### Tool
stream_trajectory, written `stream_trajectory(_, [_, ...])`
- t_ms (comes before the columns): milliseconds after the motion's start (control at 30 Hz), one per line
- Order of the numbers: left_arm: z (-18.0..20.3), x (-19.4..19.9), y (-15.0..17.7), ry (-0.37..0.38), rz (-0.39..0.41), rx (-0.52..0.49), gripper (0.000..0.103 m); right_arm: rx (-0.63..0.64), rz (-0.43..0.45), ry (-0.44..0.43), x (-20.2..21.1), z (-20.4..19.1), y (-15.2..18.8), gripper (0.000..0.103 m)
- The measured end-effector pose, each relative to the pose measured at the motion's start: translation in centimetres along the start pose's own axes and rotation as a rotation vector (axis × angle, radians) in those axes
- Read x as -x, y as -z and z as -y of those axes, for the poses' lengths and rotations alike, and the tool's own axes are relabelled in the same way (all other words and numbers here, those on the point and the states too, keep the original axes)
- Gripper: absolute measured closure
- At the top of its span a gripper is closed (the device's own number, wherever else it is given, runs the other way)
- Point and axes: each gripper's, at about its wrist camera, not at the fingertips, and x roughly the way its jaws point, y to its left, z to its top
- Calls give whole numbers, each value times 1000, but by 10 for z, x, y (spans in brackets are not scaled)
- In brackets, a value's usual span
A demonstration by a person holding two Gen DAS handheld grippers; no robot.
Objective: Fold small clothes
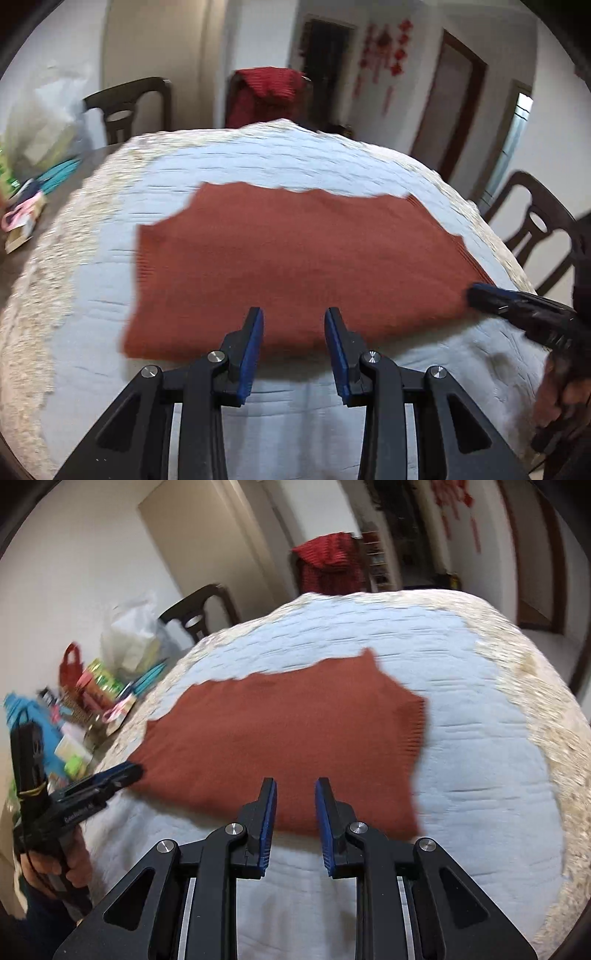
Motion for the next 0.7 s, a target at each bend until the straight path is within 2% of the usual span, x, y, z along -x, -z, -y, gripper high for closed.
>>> stream_trajectory(100, [14,-15,3,33,-34,-35,66,57,-43,5,-17,-14,5,81])
stream_trajectory(167, [17,-24,6,8,-63,-50,66,63,-94,31,-31,-12,9,81])
stream_trajectory(400, [23,-13,-2,21,-33,-44,65,66,-34,7,-14,-20,2,81])
stream_trajectory(600, [33,-20,0,5,-38,-71,60,62,-78,46,-31,-15,6,81])
stream_trajectory(700, [30,-13,-2,13,-32,-54,60,60,-46,45,-19,-14,5,81])
